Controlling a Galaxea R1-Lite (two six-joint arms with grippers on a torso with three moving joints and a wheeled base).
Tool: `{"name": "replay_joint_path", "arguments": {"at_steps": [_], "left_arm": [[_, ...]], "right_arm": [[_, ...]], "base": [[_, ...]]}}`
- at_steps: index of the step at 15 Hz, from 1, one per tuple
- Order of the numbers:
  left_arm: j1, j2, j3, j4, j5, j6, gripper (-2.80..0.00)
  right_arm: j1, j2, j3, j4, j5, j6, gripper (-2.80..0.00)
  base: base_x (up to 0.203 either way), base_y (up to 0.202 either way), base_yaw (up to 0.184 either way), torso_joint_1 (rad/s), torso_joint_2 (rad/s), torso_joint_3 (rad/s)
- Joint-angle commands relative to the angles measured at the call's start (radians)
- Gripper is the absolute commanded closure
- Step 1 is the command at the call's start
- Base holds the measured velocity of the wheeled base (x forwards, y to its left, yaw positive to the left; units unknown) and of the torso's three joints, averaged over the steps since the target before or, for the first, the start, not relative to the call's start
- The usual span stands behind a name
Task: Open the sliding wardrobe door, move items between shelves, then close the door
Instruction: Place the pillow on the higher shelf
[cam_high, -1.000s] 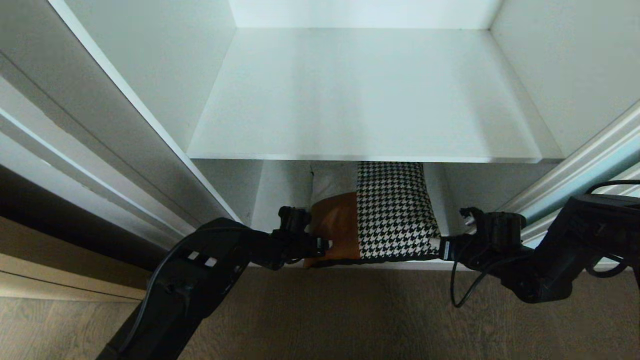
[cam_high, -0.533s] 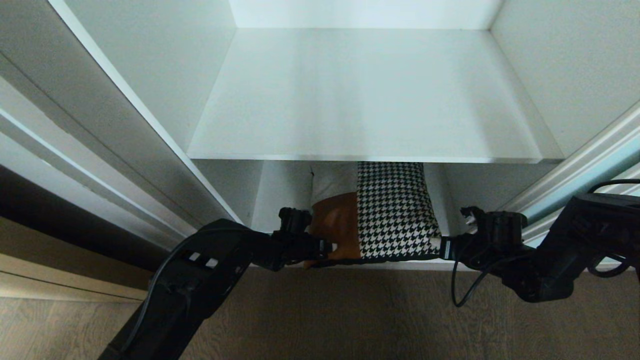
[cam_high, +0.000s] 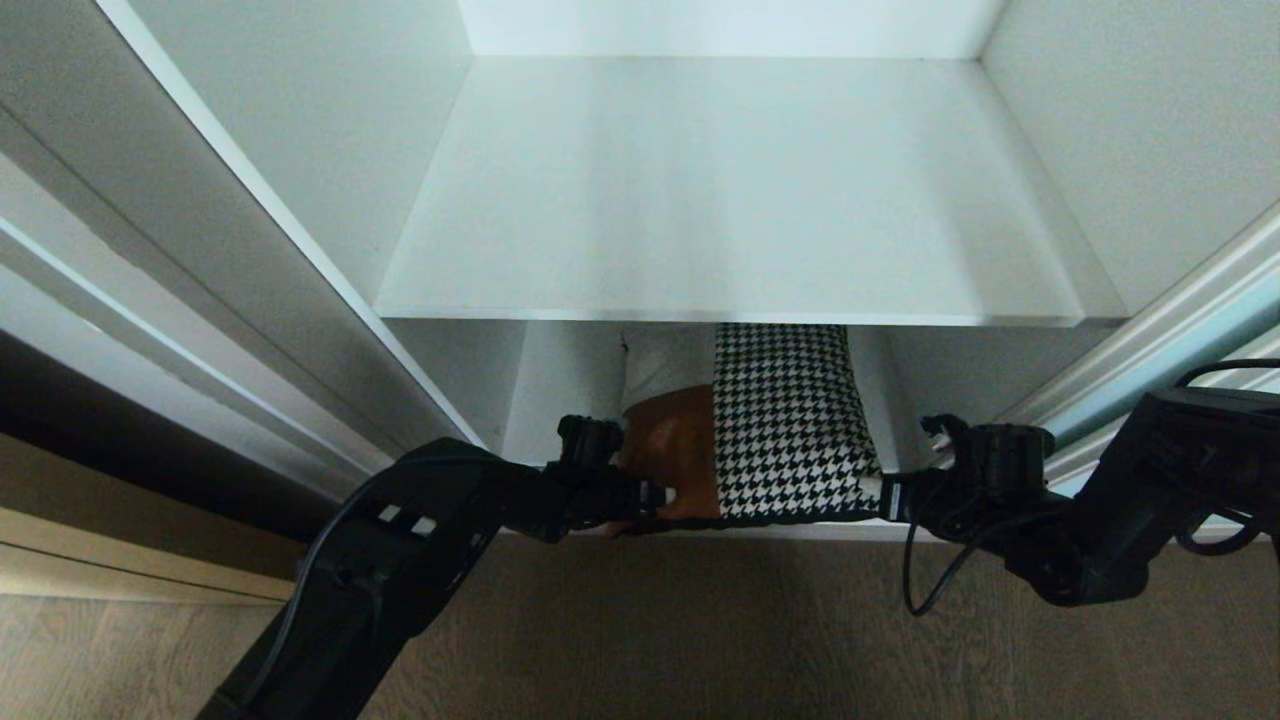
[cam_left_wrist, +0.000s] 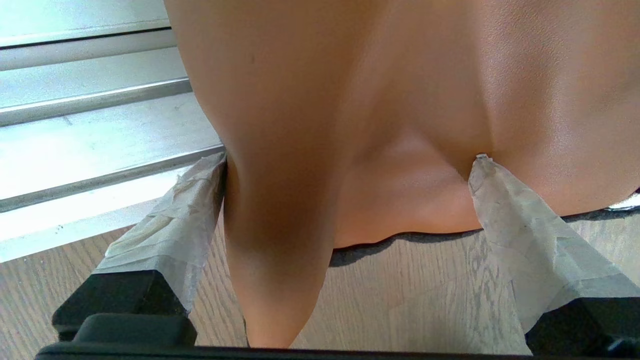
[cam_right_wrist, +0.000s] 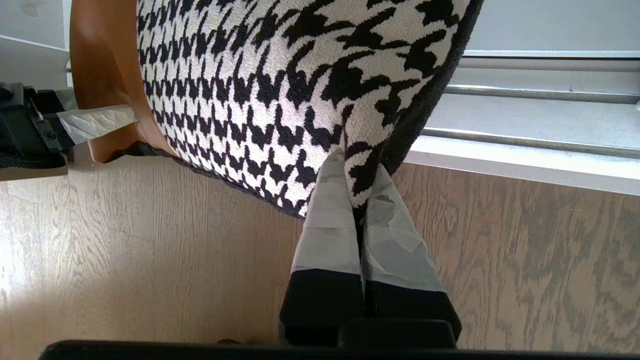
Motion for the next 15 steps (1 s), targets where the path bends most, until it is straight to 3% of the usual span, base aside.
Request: {"name": "replay_joint_path", "arguments": {"at_steps": [1,4,5,15], "left_arm": [[0.0,-0.002,0.0,-0.001,-0.002,-0.002,-2.8],[0.0,-0.003,0.0,0.009,0.0,-0.005,-2.8],[0.0,-0.003,0.0,0.011,0.0,-0.006,0.0],[0.001,-0.009,0.008,0.006,0.004,-0.001,0.0]], "right_arm": [[0.0,0.0,-0.001,-0.006,0.002,0.001,0.0],[0.0,-0.001,-0.003,-0.004,0.001,0.001,0.0],[0.0,0.0,-0.001,-0.004,0.002,0.001,0.0],[-0.004,-0.006,0.0,-0.006,0.002,0.001,0.0]], "base": [[0.0,0.0,0.0,0.0,0.0,0.0],[0.0,0.0,0.0,0.0,0.0,0.0],[0.0,0.0,0.0,0.0,0.0,0.0],[0.0,0.0,0.0,0.0,0.0,0.0]]}}
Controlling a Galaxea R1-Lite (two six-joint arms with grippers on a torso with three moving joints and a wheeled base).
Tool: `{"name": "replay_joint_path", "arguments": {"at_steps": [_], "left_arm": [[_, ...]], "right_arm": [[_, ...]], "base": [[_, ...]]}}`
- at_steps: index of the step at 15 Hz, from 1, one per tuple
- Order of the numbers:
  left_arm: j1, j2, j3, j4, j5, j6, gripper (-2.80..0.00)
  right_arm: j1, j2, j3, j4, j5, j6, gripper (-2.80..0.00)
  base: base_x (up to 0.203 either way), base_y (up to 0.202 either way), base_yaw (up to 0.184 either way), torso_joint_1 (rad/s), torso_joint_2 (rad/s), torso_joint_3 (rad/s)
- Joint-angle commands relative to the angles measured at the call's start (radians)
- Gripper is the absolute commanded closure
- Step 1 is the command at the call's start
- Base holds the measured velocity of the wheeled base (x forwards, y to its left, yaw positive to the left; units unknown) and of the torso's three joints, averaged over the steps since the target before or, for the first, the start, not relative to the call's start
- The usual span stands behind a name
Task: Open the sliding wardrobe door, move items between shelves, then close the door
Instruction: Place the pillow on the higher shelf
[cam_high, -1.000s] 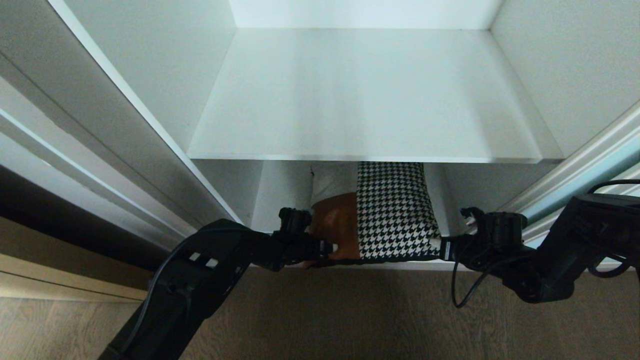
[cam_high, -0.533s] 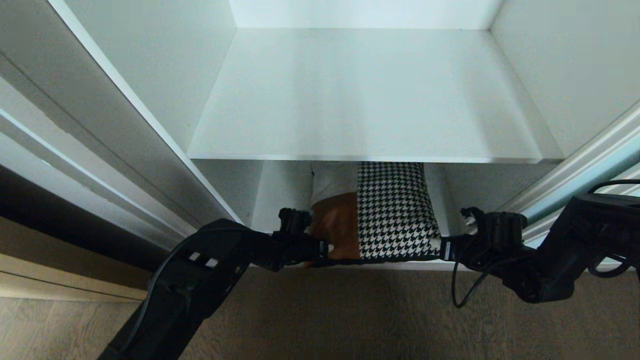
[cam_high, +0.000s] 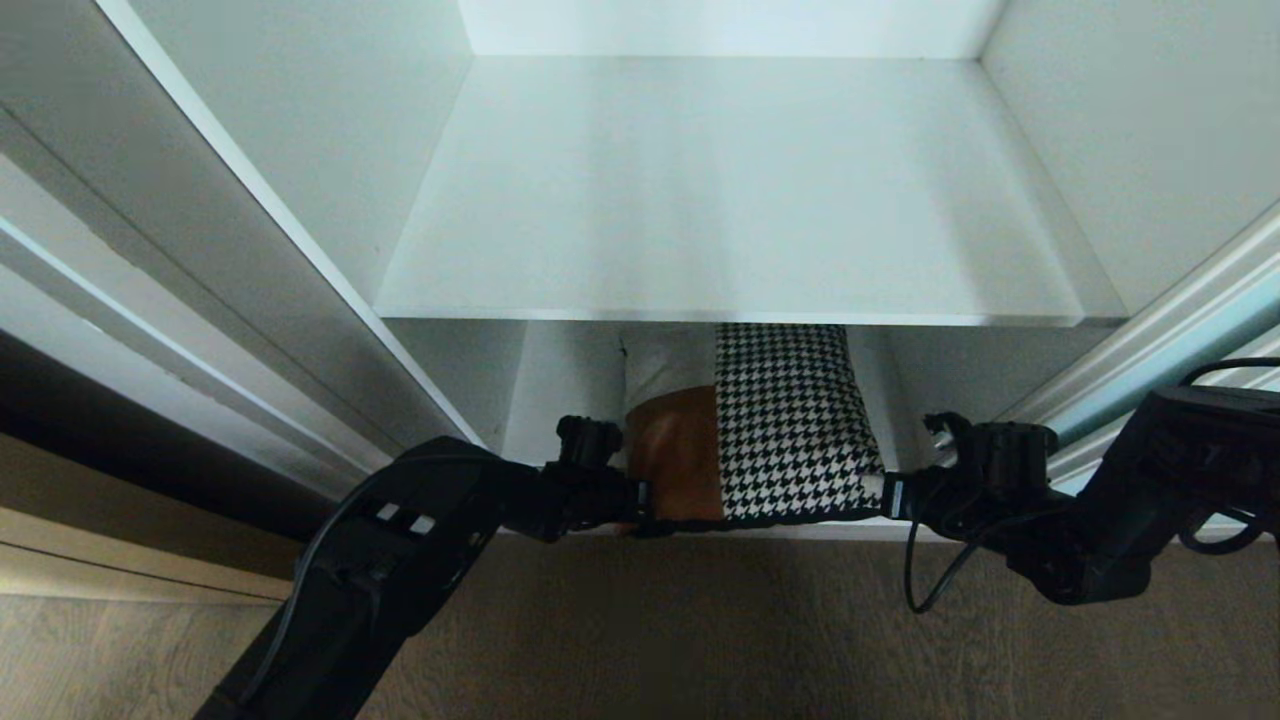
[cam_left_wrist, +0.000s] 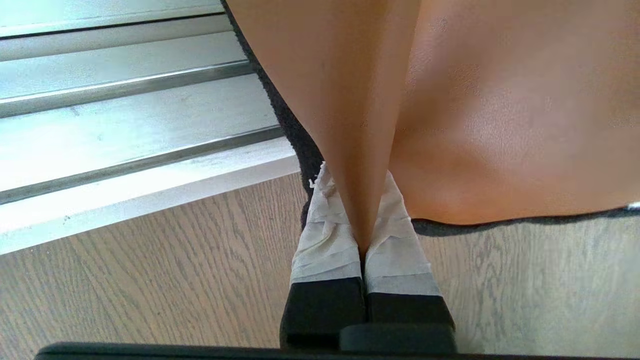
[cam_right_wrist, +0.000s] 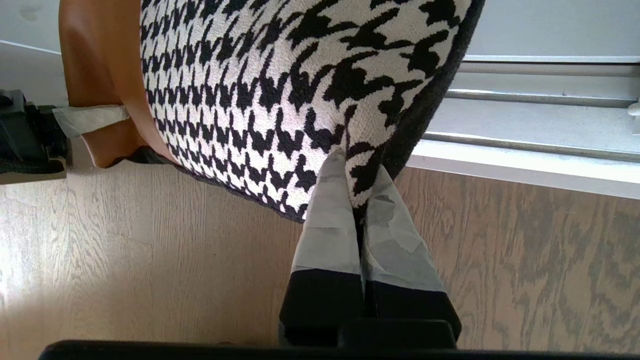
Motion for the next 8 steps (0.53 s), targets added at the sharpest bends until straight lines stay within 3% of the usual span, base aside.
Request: {"name": "replay_joint_path", "arguments": {"at_steps": [1,5,8], "left_arm": [[0.001,-0.007,-0.002,-0.004,0.0,-0.007,0.0],[0.002,-0.109,0.078,-0.008,0.011,-0.029,0.0],[0.0,-0.265,0.267,-0.036,0.022,-0.043,0.0]], "right_arm": [[0.0,-0.004,0.005,-0.006,0.002,0.002,0.0],[0.002,-0.057,0.035,-0.006,0.002,0.003,0.0],[0.015,-0.145,0.122,-0.006,0.008,0.004,0.0]], "base": [[0.0,0.0,0.0,0.0,0.0,0.0],[0.0,0.0,0.0,0.0,0.0,0.0],[0.0,0.0,0.0,0.0,0.0,0.0]]}}
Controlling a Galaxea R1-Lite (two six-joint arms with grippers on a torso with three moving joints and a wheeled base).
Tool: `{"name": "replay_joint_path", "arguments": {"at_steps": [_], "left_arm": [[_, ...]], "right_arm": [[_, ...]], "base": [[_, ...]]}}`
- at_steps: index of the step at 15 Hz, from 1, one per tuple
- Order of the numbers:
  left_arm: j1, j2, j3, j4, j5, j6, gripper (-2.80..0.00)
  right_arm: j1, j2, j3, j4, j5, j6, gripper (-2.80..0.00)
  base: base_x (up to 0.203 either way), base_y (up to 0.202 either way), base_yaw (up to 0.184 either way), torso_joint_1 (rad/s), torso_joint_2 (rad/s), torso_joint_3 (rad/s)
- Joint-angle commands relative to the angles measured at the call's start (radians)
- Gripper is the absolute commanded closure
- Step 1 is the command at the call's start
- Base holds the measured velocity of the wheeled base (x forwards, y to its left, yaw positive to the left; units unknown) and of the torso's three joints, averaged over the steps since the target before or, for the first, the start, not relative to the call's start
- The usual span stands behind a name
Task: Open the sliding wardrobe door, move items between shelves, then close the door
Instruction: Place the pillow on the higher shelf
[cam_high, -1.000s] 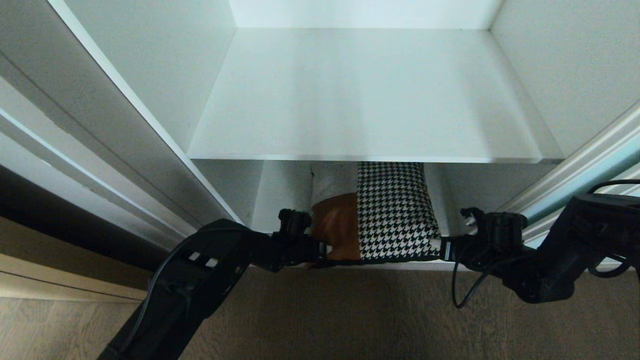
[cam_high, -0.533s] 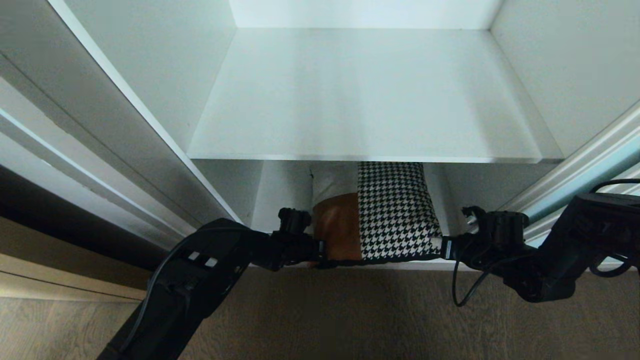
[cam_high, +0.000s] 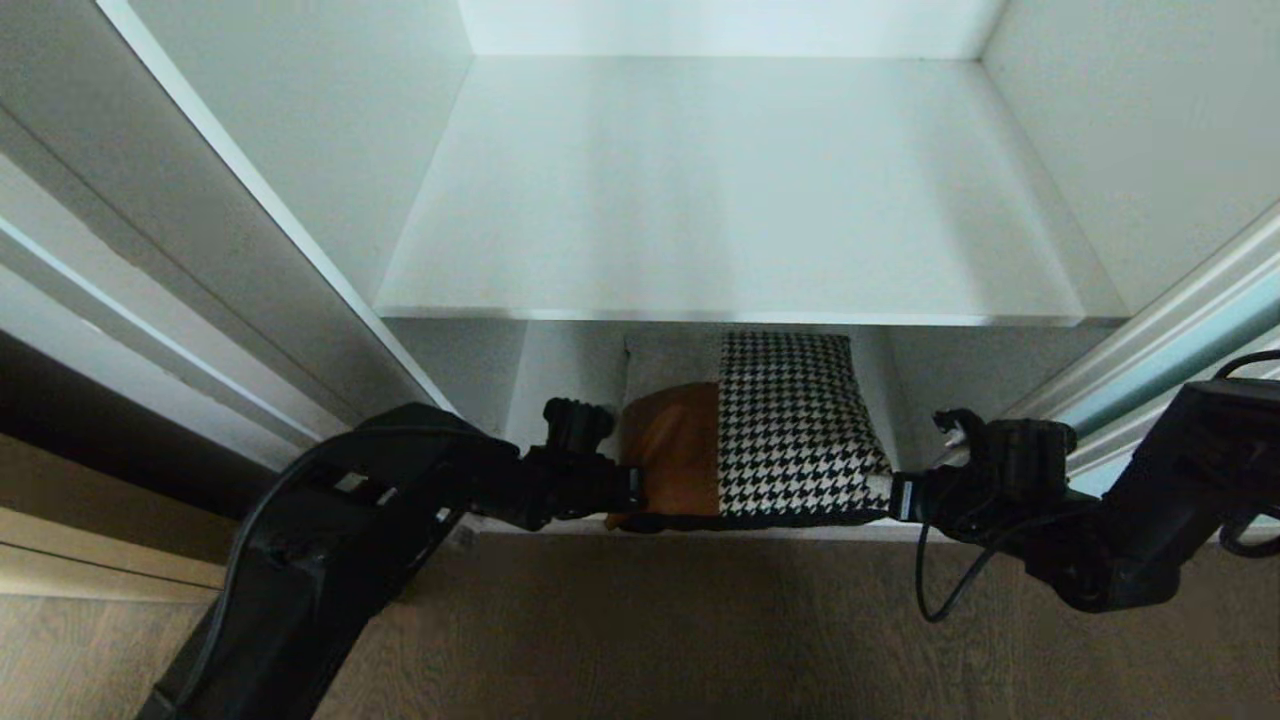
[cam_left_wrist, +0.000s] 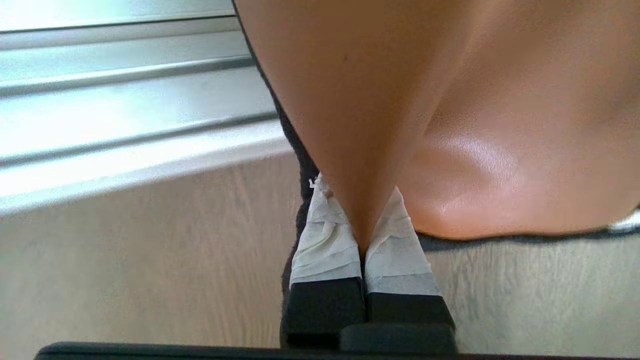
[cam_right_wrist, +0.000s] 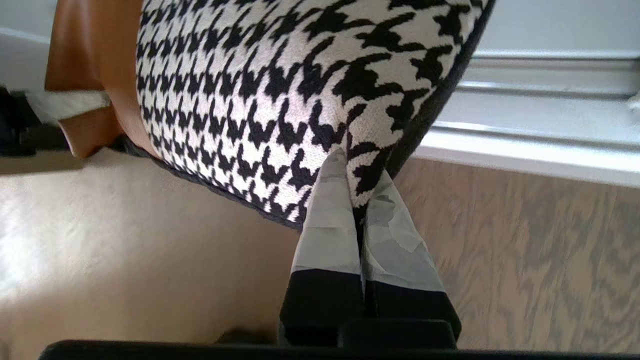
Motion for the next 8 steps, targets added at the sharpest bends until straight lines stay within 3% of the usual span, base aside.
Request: {"name": "replay_joint_path", "arguments": {"at_steps": [1,3,6,8], "left_arm": [[-0.004,-0.138,0.12,-0.025,0.015,-0.005,0.0],[-0.026,-0.249,0.238,-0.053,0.043,-0.015,0.0],[-0.063,-0.36,0.317,-0.084,0.104,-0.119,0.0],[-0.083,-0.424,0.384,-0.094,0.112,-0.137,0.0]], "right_arm": [[0.014,-0.088,0.076,-0.009,0.007,0.009,0.0],[0.035,-0.165,0.147,-0.013,0.01,0.043,0.0],[0.066,-0.237,0.241,-0.024,0.012,0.065,0.0],[0.079,-0.29,0.263,-0.028,0.01,0.086,0.0]], "base": [[0.0,0.0,0.0,0.0,0.0,0.0],[0.0,0.0,0.0,0.0,0.0,0.0],[0.0,0.0,0.0,0.0,0.0,0.0],[0.0,0.0,0.0,0.0,0.0,0.0]]}}
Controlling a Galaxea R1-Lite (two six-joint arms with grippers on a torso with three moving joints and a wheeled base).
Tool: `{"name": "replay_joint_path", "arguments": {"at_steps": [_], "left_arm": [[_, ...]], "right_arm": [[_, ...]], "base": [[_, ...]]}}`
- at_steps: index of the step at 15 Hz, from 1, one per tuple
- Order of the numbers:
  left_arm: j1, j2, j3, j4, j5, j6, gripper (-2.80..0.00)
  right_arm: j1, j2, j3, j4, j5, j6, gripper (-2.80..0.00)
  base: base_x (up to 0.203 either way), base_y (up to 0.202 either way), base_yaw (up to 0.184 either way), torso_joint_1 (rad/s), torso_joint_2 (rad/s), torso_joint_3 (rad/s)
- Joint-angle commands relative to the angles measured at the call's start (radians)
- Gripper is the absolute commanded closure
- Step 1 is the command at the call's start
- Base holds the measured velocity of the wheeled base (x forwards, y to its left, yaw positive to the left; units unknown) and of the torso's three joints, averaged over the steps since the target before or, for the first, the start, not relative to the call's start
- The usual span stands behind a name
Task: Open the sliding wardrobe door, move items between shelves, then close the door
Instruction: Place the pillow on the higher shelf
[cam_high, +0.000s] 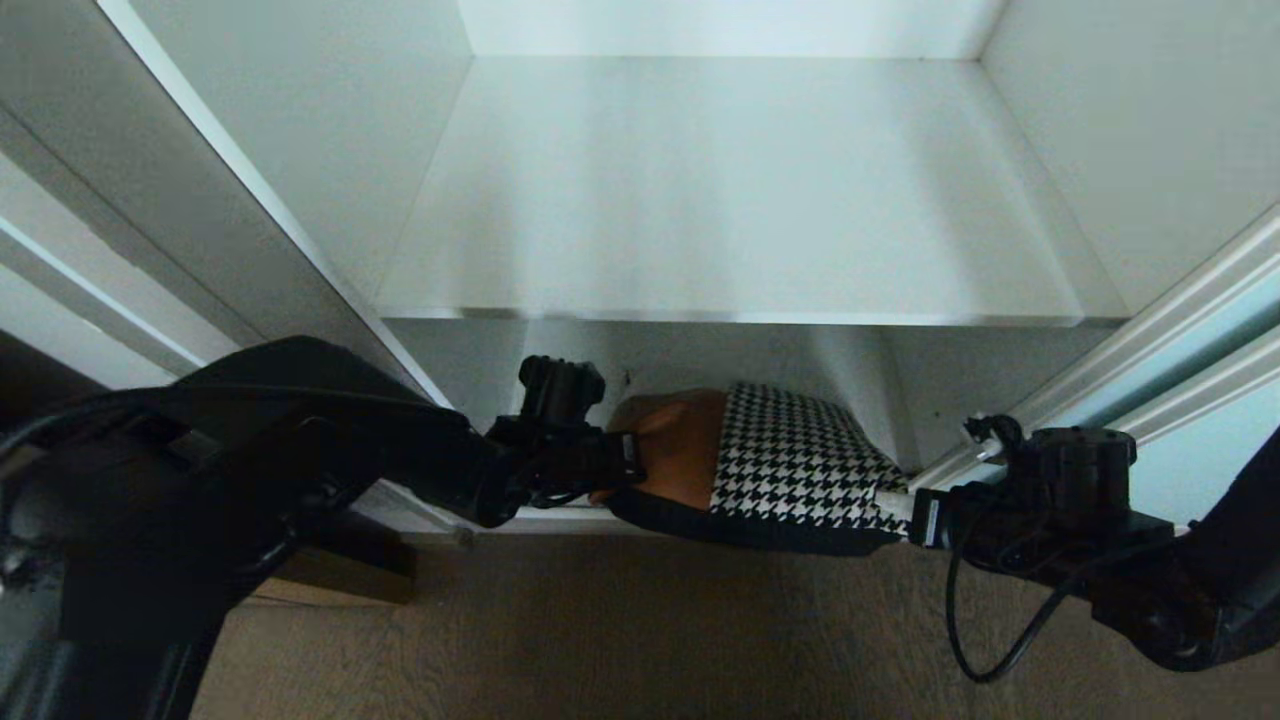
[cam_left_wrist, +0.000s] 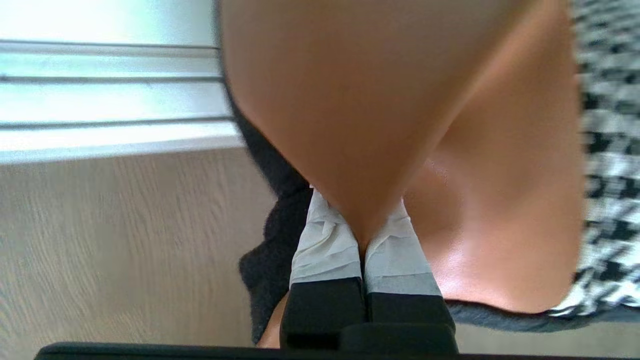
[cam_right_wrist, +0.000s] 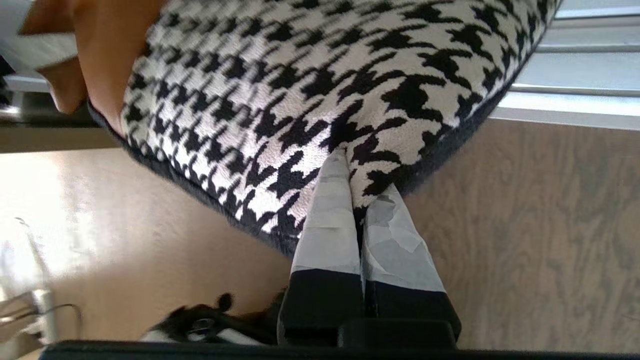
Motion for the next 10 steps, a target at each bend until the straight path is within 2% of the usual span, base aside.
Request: {"name": "replay_joint_path", "arguments": {"at_steps": [1,5,7,10], "left_arm": [[-0.025,-0.1,0.056,-0.006,0.004,-0.014,0.0],[-0.05,-0.201,0.112,-0.008,0.02,-0.086,0.0],[-0.071,-0.264,0.144,-0.008,0.05,-0.092,0.0],[-0.11,-0.389,0.26,0.015,0.073,-0.091,0.0]], "right_arm": [[0.012,-0.097,0.027,-0.005,0.002,0.016,0.0],[0.029,-0.25,0.105,0.01,0.0,0.032,0.0],[0.033,-0.32,0.129,0.035,-0.001,0.034,0.0],[0.037,-0.459,0.156,0.136,-0.001,0.04,0.0]], "base": [[0.0,0.0,0.0,0.0,0.0,0.0],[0.0,0.0,0.0,0.0,0.0,0.0],[0.0,0.0,0.0,0.0,0.0,0.0],[0.0,0.0,0.0,0.0,0.0,0.0]]}}
